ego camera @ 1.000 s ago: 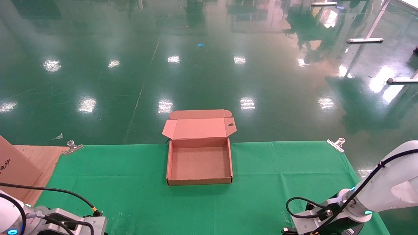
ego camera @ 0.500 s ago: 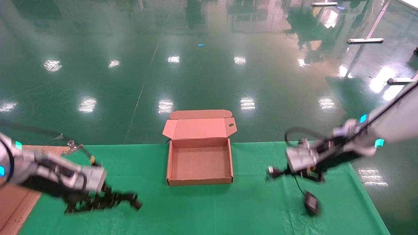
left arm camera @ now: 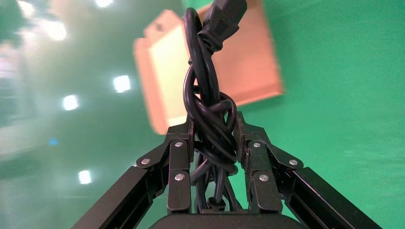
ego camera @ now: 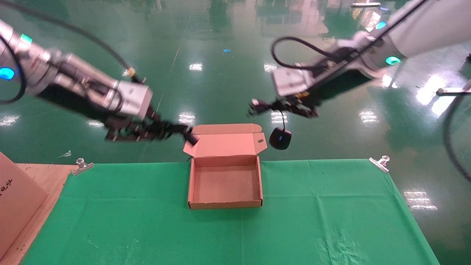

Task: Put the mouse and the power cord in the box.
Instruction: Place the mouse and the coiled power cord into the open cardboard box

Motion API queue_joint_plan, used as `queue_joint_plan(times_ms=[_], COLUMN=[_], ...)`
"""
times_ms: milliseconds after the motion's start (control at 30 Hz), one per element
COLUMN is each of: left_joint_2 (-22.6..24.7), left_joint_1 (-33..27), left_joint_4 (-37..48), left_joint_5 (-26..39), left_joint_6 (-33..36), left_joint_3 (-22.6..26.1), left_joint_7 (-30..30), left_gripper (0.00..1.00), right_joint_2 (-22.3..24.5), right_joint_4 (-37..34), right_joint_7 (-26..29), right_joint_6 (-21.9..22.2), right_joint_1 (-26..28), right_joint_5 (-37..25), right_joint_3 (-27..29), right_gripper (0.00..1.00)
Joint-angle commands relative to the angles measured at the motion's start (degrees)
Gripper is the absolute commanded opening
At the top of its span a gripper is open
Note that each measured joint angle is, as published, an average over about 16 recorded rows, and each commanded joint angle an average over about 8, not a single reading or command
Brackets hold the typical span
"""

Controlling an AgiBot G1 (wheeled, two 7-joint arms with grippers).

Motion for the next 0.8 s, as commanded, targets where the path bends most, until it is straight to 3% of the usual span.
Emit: queue_joint_plan(times_ms=[33,267,667,800], left_joint_2=[1.3,3.5,6.1,7.3], left_joint_1=[-1.7,-2.7,2.1,7.4], left_joint_4=[0.3,1.9,3.0,1.7], left_joint_5=[-0.3,0.1,-1.8,-2.7], left_joint_6=[-1.3,-7.4,-12.4,-19.5], left_joint_3=[-0.3,-0.2,-1.5,-2.0], left_joint_7=[-0.2,0.6,3.1,2.0], left_gripper=[0.0,0.0,0.0,0.0], right_joint_2=[-1.0,-0.9,-0.5,-0.3], right_joint_4=[1.9,8.7,10.6,9.6], right_joint_7=[0.9,4.6,8.6,8.8], right_joint_6=[2.1,7.9,7.2,6.4], right_joint_1=[0.2,-2.3,-2.0,-1.9], right_joint_5=[0.7,2.8,5.0,5.5], right_joint_3=[0.3,-1.4,-5.5,-6.5], right_gripper=[0.0,0.0,0.0,0.0])
